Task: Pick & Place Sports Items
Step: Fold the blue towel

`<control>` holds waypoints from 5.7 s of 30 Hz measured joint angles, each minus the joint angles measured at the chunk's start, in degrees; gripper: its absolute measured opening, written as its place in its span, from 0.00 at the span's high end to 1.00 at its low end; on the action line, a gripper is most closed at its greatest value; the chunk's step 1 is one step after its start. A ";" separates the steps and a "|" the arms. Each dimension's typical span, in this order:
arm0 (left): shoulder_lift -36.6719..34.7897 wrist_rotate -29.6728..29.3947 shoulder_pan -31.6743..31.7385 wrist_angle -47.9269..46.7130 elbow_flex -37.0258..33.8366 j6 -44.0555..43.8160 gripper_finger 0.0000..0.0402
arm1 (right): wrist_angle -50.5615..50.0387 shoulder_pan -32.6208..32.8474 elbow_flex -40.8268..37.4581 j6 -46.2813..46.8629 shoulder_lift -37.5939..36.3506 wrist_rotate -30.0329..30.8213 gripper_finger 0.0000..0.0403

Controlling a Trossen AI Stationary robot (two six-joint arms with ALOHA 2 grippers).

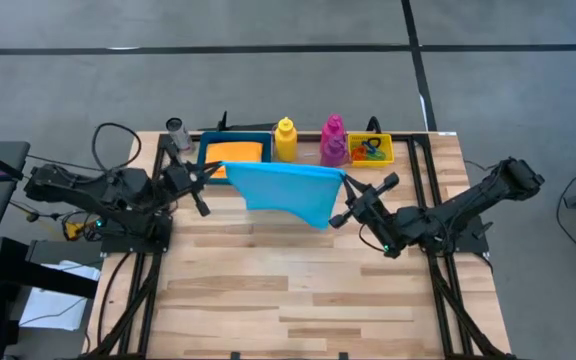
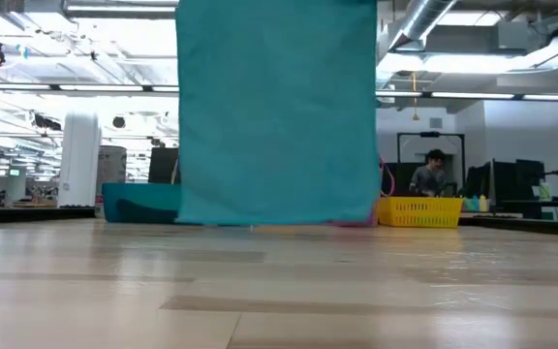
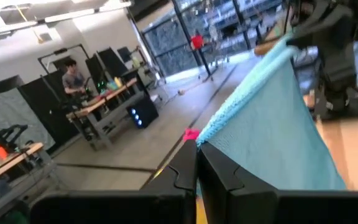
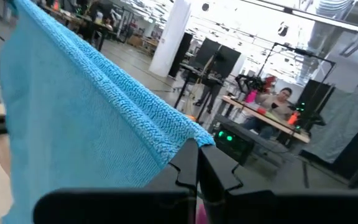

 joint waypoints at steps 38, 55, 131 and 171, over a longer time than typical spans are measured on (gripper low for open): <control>13.63 25.31 -4.97 -18.32 -0.02 -41.17 1.00 | -27.69 14.84 -0.08 56.03 2.97 -9.70 1.00; 30.98 30.16 -18.50 -14.79 -0.02 -57.17 1.00 | -25.80 14.82 -0.09 69.38 17.94 -47.25 1.00; 44.73 19.47 -19.96 4.58 -0.02 -45.69 0.49 | -23.15 20.72 -0.05 63.04 21.14 -46.08 0.60; 66.47 25.37 6.86 35.62 -11.37 -43.88 0.86 | -29.24 9.69 -0.02 62.50 21.14 -32.14 0.61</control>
